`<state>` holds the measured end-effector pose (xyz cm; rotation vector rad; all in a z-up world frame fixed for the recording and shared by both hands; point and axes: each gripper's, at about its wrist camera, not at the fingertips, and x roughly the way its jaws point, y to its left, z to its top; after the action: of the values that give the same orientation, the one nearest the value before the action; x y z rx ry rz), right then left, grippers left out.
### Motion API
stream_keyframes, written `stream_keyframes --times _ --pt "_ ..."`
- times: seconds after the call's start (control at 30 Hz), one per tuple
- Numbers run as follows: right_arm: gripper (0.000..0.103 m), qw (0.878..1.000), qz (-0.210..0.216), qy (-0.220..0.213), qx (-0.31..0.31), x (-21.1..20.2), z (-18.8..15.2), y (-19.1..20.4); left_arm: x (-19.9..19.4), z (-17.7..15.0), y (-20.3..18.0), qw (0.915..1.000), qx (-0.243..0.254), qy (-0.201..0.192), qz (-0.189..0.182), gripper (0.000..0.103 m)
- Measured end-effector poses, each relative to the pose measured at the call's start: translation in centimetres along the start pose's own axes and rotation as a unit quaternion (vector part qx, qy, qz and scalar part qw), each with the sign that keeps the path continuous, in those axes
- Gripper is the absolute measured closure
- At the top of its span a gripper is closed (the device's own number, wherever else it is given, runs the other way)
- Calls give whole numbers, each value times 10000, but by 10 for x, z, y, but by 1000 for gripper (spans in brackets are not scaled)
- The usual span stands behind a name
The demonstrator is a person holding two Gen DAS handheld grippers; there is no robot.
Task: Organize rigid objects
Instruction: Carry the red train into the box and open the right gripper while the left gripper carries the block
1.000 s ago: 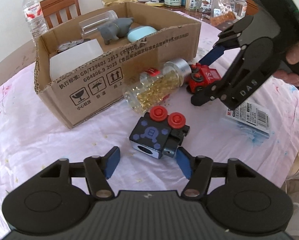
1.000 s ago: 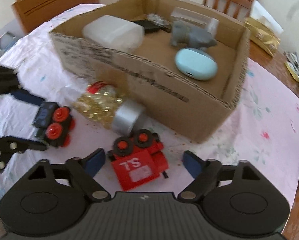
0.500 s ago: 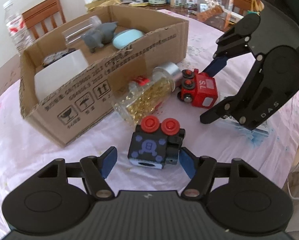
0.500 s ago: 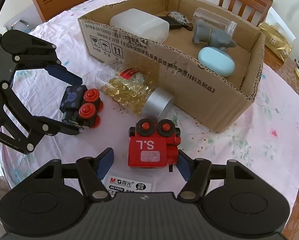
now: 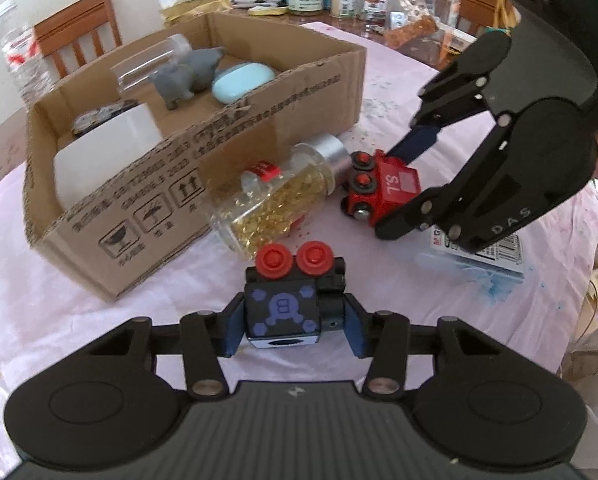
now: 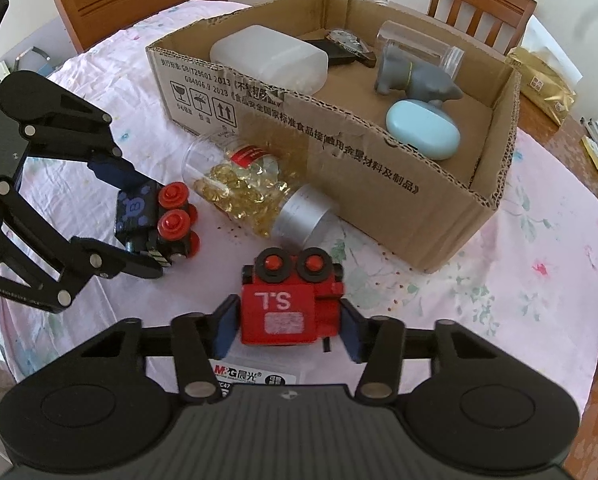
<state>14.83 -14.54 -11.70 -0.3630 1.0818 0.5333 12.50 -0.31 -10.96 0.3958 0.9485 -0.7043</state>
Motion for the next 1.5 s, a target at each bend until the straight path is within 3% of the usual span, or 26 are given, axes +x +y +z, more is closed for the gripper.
stream_keyframes --times 0.63,0.97,1.27,1.5 --pt "49 9998 -172 -32 -23 -5 0 5 -3 0 0 9992 -341 30 223 54" --pt "49 9995 -238 -202 15 -35 4 2 -36 -1 4 9971 -618 -106 441 54" --pt "49 9955 -407 -855 -102 -82 46 -12 -76 13 12 9936 -823 -420 657 54" --pt "49 9917 -645 -1114 30 -71 87 -30 -96 21 18 9895 -937 -645 889 54"
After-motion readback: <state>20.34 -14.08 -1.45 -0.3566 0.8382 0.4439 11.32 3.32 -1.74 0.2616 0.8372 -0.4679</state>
